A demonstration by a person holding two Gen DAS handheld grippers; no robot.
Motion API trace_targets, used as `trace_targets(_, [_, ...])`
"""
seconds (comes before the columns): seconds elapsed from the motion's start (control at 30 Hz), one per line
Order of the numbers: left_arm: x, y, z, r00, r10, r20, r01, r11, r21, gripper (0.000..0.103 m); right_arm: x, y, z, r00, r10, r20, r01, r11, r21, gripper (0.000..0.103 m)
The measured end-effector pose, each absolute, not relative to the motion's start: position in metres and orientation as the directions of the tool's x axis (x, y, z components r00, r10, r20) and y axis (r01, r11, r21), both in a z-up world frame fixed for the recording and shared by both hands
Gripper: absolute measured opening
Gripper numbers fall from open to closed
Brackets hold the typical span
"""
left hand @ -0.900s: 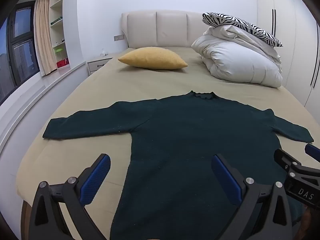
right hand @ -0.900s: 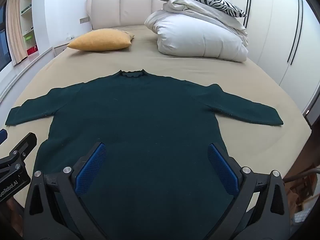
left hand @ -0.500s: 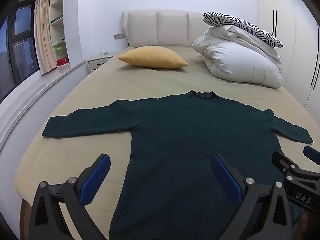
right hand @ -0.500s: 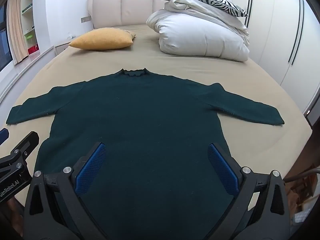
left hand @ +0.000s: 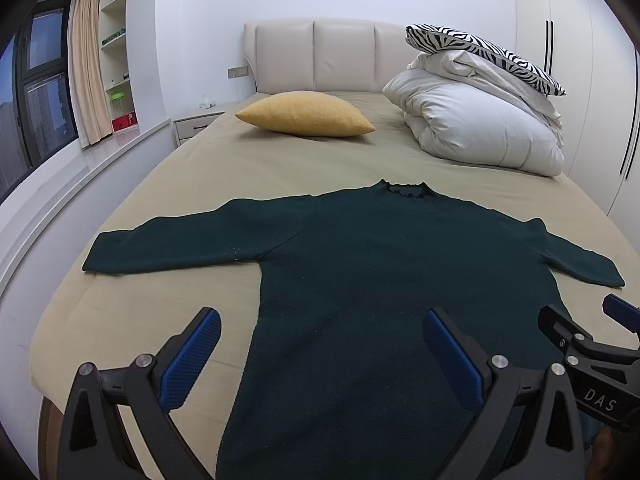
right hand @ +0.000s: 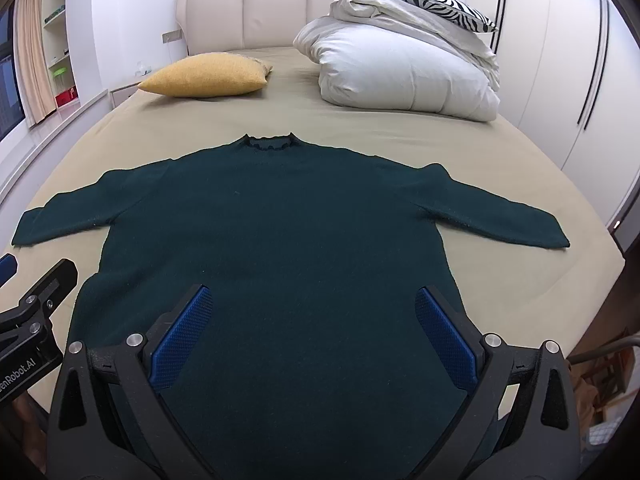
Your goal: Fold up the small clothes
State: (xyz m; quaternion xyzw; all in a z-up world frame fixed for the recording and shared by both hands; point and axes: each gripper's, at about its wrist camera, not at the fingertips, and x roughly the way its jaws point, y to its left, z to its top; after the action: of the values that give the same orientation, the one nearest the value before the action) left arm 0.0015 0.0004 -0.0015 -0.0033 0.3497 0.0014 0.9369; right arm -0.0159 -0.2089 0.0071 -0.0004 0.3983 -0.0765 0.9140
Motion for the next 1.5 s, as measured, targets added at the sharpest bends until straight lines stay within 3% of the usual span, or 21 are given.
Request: trace_targets(1.5, [0.0014, -0.0008, -0.0015, 0.753, -0.002, -0.658, -0.005, 1.0, -0.008, 0.103, -0.0159, -0.2068, 0.0024, 0.666, -0.132, -0.734, 0.132, 0.99, -0.058, 0.103])
